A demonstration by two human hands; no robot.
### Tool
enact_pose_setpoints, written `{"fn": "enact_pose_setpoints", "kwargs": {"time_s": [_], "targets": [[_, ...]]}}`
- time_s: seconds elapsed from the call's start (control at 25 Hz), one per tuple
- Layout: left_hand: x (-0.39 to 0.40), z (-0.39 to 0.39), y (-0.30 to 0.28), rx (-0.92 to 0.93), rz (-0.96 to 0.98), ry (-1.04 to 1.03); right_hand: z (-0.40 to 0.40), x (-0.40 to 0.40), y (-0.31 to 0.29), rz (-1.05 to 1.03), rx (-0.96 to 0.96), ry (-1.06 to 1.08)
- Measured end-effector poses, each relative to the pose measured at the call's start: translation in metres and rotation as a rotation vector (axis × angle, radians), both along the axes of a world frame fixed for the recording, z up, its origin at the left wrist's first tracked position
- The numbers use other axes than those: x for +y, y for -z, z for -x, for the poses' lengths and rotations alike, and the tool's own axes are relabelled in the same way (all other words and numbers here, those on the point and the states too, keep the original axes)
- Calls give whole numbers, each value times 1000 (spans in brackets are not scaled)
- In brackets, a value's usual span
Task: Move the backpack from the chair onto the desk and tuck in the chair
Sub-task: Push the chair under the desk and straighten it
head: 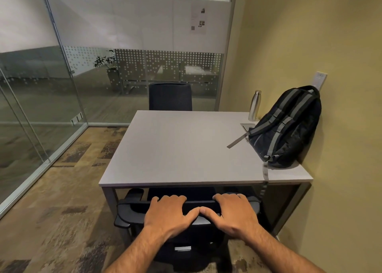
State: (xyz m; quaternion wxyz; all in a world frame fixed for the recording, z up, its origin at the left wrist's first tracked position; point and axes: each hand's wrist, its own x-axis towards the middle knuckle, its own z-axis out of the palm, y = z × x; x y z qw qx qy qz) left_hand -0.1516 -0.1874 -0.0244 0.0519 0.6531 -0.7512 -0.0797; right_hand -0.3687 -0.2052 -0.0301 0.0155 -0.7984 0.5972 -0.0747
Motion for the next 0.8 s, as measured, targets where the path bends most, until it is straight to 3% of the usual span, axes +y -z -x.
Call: {"fn": "enact_pose_setpoints", "kwargs": {"time_s": [0.8], "targets": [[-118,-24,6,-38,94,-32,-27,-120,-3,21,49,-8]]}}
